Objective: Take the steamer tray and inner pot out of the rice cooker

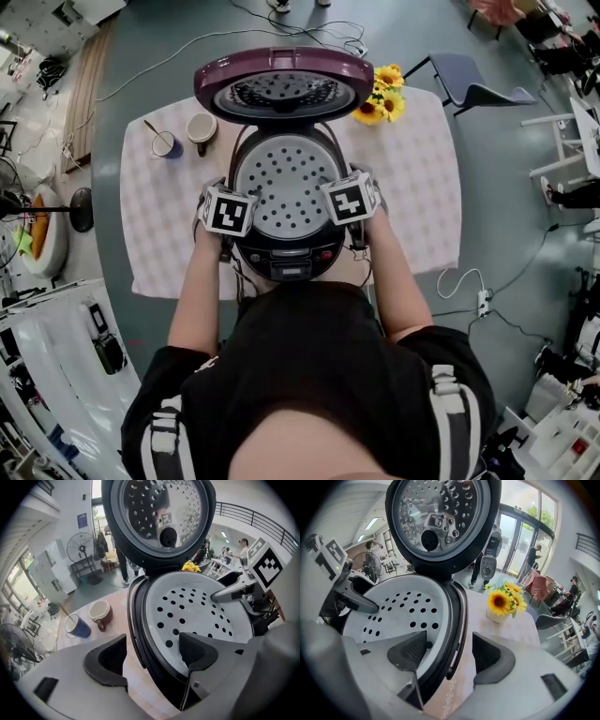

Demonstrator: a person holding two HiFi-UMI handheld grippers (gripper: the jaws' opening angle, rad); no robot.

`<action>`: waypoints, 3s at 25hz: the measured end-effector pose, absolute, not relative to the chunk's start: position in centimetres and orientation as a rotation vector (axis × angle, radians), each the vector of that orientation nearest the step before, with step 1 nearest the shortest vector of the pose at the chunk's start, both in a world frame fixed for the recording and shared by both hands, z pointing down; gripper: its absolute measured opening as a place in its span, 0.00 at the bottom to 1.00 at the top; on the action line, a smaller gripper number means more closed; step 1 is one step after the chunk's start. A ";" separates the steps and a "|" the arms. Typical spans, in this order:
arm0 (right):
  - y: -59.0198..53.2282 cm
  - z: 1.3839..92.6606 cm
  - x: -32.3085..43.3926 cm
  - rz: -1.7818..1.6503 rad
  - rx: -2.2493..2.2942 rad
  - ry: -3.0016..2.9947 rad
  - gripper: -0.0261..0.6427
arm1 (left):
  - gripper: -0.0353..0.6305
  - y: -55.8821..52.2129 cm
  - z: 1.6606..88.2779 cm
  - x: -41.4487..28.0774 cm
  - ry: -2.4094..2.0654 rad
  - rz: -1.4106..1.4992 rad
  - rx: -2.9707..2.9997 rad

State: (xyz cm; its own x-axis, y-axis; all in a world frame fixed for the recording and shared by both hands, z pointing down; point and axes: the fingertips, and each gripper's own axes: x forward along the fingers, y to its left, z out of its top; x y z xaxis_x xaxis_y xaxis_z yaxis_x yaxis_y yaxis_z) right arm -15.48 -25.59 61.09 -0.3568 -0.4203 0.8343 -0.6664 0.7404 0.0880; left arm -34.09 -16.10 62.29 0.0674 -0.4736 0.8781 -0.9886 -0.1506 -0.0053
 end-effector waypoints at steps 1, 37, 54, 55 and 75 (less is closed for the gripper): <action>-25.7 61.0 -15.4 0.320 0.838 -1.993 0.49 | 0.58 -16.1 62.2 -34.1 -1.469 1.033 1.701; -24.2 48.7 -15.7 0.385 1.128 -2.354 0.10 | 0.18 -15.1 49.5 -33.5 -1.779 0.560 1.876; -21.0 41.2 -10.3 0.105 1.441 -2.394 0.10 | 0.13 -15.1 41.2 -29.3 -1.769 0.137 2.177; -20.8 41.0 -9.5 0.106 1.461 -2.385 0.10 | 0.13 -15.3 41.1 -28.6 -1.749 0.134 2.196; -28.9 42.7 13.9 0.216 1.495 -2.407 0.10 | 0.13 -23.9 41.1 -5.4 -1.680 0.214 2.245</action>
State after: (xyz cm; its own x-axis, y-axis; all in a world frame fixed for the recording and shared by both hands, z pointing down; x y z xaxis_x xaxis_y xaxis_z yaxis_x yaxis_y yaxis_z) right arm 13.85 -28.87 42.68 -0.4141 -0.8488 0.3286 -0.8938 0.4475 0.0298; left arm -5.39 -23.87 41.14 0.2940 -0.9036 0.3117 -0.9529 -0.2514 0.1697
